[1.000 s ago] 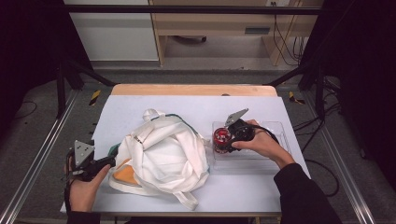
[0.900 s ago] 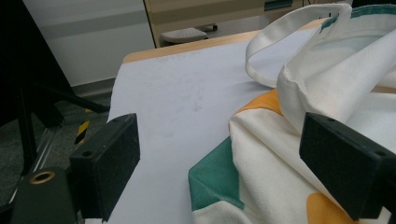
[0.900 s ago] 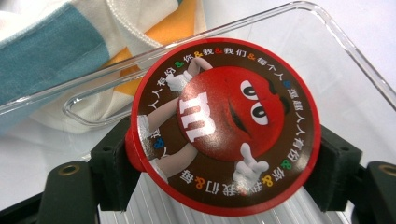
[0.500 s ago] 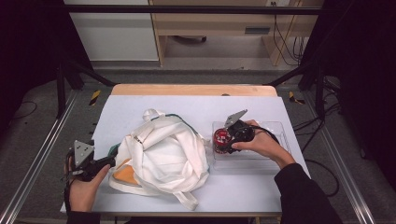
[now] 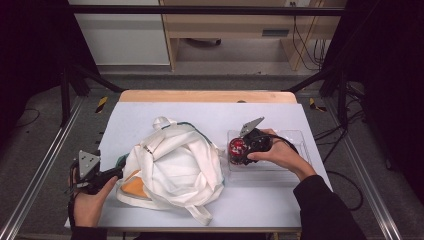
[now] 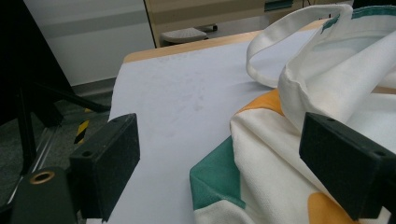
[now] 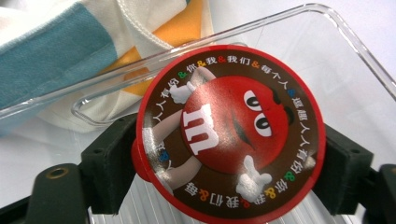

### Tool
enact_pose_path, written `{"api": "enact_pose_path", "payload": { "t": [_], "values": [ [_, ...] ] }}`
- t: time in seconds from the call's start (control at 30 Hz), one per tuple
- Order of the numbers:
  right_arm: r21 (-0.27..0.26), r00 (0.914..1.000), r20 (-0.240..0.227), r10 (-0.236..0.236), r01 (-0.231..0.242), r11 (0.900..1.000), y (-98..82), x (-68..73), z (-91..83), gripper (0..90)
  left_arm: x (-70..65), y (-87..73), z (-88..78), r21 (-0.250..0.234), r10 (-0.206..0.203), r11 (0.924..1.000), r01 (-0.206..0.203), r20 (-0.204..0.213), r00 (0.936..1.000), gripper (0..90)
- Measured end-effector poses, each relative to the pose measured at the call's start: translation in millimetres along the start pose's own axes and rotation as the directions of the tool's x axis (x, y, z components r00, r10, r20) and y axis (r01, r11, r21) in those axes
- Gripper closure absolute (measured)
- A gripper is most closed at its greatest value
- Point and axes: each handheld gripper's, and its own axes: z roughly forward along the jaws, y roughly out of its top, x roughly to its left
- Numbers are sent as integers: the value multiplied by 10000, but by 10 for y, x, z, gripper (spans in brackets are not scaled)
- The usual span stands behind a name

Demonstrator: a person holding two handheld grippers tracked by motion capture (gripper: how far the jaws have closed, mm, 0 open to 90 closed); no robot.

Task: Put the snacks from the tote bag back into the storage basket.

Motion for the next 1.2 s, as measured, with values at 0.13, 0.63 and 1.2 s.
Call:
{"api": "enact_pose_path", "payload": {
  "t": [0.13, 0.63, 1.2],
  "values": [
    [-86, 10000, 58, 14, -14, 10000, 1, 4, -21, 164, 7, -2, 0, 23, 4, 10000, -4, -5, 10000, 122],
    [-1560, 9929, 1065, 537, -367, 9871, 18, 122, -520, 104, 17, -8, -7, -27, -78, 10000, 78, -14, 10000, 120],
    [-3536, 9078, 3086, 2841, -1678, 9202, -216, 620, -1087, 91, 41, -39, -13, -19, -267, 9996, 267, 34, 9996, 115]
  ]
}}
